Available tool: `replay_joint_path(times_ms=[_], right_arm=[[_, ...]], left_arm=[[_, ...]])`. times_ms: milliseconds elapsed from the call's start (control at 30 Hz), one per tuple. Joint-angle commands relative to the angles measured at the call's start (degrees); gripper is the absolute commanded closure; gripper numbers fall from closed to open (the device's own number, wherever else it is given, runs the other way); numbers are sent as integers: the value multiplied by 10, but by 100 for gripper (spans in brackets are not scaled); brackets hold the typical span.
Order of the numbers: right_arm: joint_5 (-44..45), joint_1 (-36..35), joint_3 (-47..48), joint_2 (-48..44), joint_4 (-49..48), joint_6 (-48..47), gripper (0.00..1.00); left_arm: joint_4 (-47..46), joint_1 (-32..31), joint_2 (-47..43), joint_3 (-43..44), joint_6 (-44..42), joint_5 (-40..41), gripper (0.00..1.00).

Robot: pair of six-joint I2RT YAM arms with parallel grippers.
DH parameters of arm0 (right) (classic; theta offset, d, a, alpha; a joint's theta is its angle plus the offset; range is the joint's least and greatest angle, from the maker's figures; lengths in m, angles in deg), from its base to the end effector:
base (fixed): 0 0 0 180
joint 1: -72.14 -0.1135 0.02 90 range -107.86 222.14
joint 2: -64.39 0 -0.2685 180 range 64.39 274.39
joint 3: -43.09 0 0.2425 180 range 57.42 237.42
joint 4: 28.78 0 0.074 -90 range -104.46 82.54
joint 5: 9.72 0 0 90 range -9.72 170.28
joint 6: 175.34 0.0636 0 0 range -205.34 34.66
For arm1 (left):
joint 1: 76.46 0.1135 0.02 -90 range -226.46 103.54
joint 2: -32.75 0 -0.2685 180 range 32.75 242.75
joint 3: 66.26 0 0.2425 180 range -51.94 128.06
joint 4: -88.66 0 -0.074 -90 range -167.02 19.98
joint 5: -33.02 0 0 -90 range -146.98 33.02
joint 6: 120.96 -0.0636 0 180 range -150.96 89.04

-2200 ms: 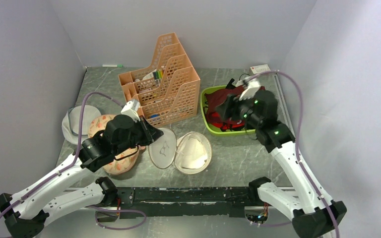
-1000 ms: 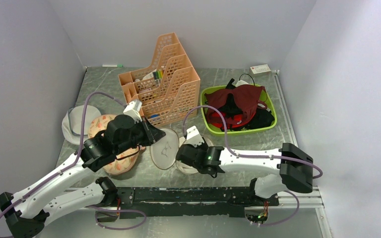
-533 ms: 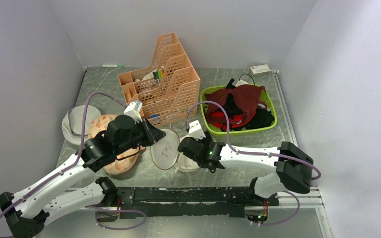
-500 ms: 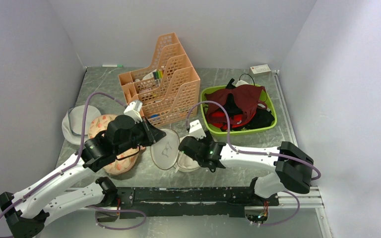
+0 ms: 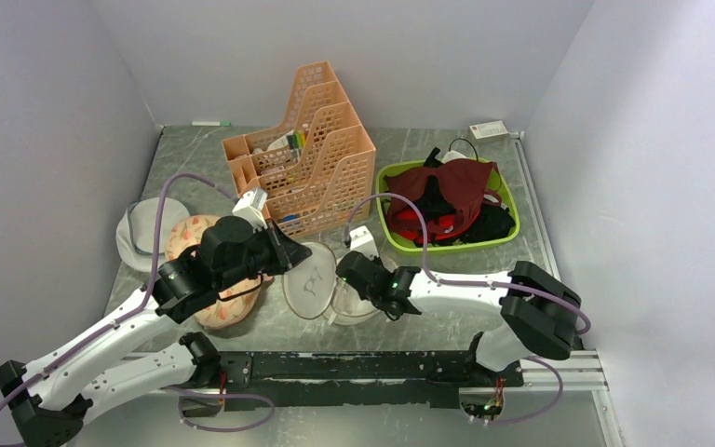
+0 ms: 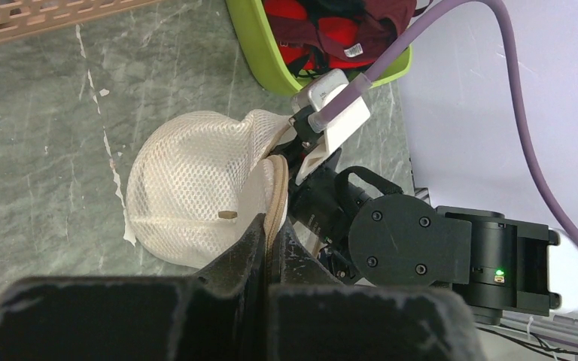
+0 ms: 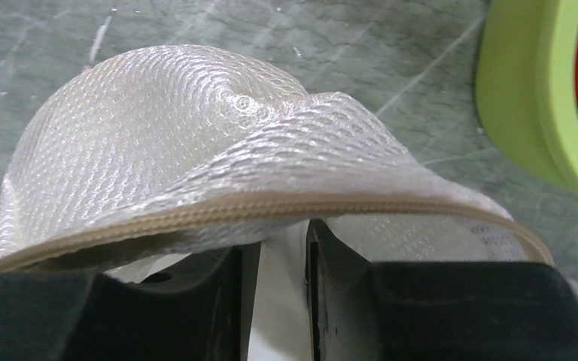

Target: Unzip the laundry bag and remove the bra

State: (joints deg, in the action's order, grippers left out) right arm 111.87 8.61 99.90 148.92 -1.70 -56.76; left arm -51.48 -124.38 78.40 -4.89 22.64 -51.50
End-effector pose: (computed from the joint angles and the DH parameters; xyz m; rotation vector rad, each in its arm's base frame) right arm 0.1559 0.2384 0.1632 -0.5008 2.2877 0.0749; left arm 0.1325 -0.1377 0.3150 -0.1728 2.1404 -1.0117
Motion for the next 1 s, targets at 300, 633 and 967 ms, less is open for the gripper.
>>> replay_joint_path(times_ms=[300, 633, 967], right_arm=[[-126, -15, 7, -119, -22, 55, 71], [-87, -14, -5, -116, -27, 46, 64], [-22, -15, 17, -75, 35, 22, 58]], left_arm=[[-15, 3, -4, -8, 4, -11, 93], [-9, 3, -9, -12, 7, -12, 93], [-14, 3, -10, -21, 11, -17, 93]])
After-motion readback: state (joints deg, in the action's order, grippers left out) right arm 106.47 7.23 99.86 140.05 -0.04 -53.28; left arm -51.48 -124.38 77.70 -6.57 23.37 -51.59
